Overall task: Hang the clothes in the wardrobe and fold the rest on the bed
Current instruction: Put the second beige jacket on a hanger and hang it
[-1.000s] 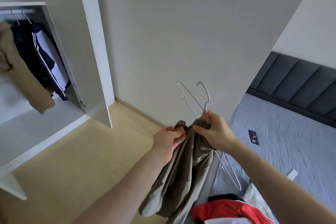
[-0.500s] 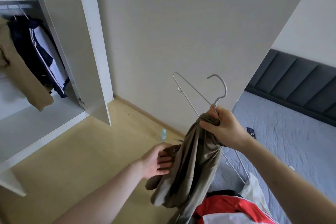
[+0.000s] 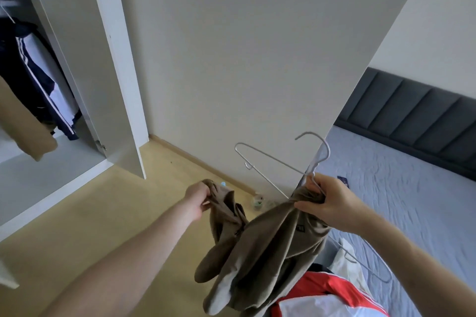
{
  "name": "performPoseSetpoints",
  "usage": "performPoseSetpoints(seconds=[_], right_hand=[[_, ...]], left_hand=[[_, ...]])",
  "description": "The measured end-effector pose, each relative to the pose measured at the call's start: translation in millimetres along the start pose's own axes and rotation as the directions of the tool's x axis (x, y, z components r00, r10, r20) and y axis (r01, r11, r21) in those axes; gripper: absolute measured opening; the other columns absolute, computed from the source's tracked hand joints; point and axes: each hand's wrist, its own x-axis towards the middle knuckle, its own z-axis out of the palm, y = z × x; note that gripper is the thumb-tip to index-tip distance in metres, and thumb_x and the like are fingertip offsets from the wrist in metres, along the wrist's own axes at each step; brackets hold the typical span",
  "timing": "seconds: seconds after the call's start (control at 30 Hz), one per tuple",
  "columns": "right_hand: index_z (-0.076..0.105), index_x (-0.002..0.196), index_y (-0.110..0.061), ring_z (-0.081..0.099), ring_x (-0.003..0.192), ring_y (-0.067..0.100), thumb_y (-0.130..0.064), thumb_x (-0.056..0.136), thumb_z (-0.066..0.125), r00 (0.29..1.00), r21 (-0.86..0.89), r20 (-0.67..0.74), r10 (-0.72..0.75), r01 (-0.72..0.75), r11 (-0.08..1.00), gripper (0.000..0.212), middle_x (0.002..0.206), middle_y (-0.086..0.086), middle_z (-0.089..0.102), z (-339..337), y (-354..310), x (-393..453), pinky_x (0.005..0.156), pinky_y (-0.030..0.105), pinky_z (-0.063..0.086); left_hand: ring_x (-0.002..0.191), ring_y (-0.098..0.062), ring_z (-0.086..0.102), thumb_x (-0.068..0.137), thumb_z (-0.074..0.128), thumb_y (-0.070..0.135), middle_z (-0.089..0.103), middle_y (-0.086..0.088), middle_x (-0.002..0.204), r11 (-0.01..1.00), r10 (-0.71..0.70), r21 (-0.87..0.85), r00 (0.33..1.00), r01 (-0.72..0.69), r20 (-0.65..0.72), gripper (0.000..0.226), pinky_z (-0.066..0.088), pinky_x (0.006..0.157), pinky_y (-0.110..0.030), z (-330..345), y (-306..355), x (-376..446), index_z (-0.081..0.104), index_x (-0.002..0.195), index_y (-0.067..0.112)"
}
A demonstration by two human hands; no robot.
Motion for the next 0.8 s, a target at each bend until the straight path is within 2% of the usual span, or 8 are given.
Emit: performPoseSetpoints(seconds=[0.1, 0.17, 0.27, 0.4, 0.5, 0.6, 0.67, 0.8], right_hand=[[0.032, 0.071, -0.017, 0.034, 0.056, 0.004, -0.027, 0.08, 0.087, 0.998, -0.015, 0.018, 0.067, -0.067, 0.998, 0.057, 0.058, -0.009, 0.04, 4.2, 21.2, -6.1, 0.054, 0.019, 0.037], [0.03, 0.07, -0.018, 0.035, 0.058, 0.007, -0.029, 0.085, 0.083, 0.994, 0.06, 0.001, 0.108, -0.108, 0.992, 0.057, 0.058, 0.0, 0.041, 4.4, 28.9, -5.1, 0.056, 0.026, 0.037], [0.026, 0.066, -0.021, 0.031, 0.057, 0.013, -0.044, 0.091, 0.072, 0.987, 0.145, -0.052, 0.154, -0.145, 0.979, 0.057, 0.058, -0.004, 0.031, -0.9, 27.4, 0.9, 0.052, 0.03, 0.033], [0.034, 0.055, -0.025, 0.038, 0.045, 0.014, -0.061, 0.086, 0.059, 0.977, 0.279, -0.003, 0.212, -0.203, 0.939, 0.054, 0.053, -0.006, 0.034, -8.9, 13.4, 11.8, 0.041, 0.027, 0.04], [0.04, 0.052, -0.026, 0.033, 0.043, 0.012, -0.066, 0.087, 0.054, 0.977, 0.24, 0.122, 0.174, -0.2, 0.95, 0.055, 0.05, -0.006, 0.034, -7.7, 2.7, 18.4, 0.043, 0.021, 0.035], [0.039, 0.056, -0.019, 0.027, 0.046, 0.012, -0.066, 0.089, 0.049, 0.972, 0.191, 0.187, 0.143, -0.179, 0.965, 0.058, 0.052, -0.005, 0.03, -2.4, -2.7, 22.9, 0.046, 0.021, 0.03], [0.036, 0.057, -0.018, 0.023, 0.047, 0.012, -0.065, 0.091, 0.046, 0.974, 0.171, 0.187, 0.131, -0.163, 0.972, 0.059, 0.054, -0.004, 0.026, 0.1, -4.8, 25.4, 0.047, 0.021, 0.027], [0.029, 0.057, -0.012, 0.02, 0.05, 0.015, -0.07, 0.089, 0.044, 0.984, 0.105, 0.123, 0.131, -0.144, 0.984, 0.068, 0.056, 0.0, 0.023, -1.4, -4.5, 27.8, 0.049, 0.021, 0.024]], left_hand=[[0.073, -0.026, 0.052, 0.068, 0.043, 0.006, 0.052, -0.012, 0.078, 0.998, 0.01, 0.056, 0.982, -0.02, 0.186, 0.012, 0.048, 0.072, -0.038, -3.0, 36.2, -12.4, 0.049, 0.077, 0.012], [0.061, -0.021, 0.049, 0.061, 0.055, 0.02, 0.052, -0.005, 0.067, 0.946, 0.048, 0.291, 0.95, -0.142, 0.309, 0.008, 0.037, 0.058, -0.029, -8.1, 50.7, -16.9, 0.051, 0.068, 0.017], [0.056, -0.013, 0.053, 0.063, 0.062, 0.008, 0.058, 0.011, 0.059, 0.581, 0.252, 0.713, 0.92, -0.392, 0.3, 0.015, 0.037, 0.045, -0.016, -22.6, 63.8, -12.6, 0.063, 0.066, 0.022], [0.07, -0.02, 0.06, 0.074, 0.06, 0.013, 0.063, 0.012, 0.066, 0.168, 0.544, 0.912, 0.807, -0.375, 0.231, 0.011, 0.05, 0.059, -0.024, -38.9, 81.5, -4.6, 0.064, 0.066, 0.019], [0.067, -0.023, 0.061, 0.076, 0.059, 0.028, 0.064, 0.004, 0.063, 0.313, 0.645, 0.869, 0.757, -0.382, 0.101, 0.02, 0.051, 0.061, -0.032, -39.5, 98.6, -8.6, 0.062, 0.064, 0.013], [0.068, -0.028, 0.061, 0.079, 0.055, 0.044, 0.061, -0.002, 0.063, 0.634, 0.558, 0.656, 0.83, -0.41, -0.02, 0.033, 0.046, 0.063, -0.032, -31.4, 119.0, -20.9, 0.057, 0.061, 0.017], [0.079, -0.028, 0.064, 0.079, 0.056, 0.052, 0.068, -0.006, 0.082, 0.804, 0.418, 0.482, 0.907, -0.348, -0.042, 0.041, 0.05, 0.072, -0.036, -27.8, 129.9, -27.0, 0.068, 0.084, 0.013], [0.077, -0.024, 0.058, 0.081, 0.056, 0.04, 0.066, -0.008, 0.089, 0.844, 0.399, 0.366, 0.915, -0.391, 0.058, 0.03, 0.042, 0.07, -0.033, -19.6, 150.8, -38.6, 0.068, 0.092, 0.015]])
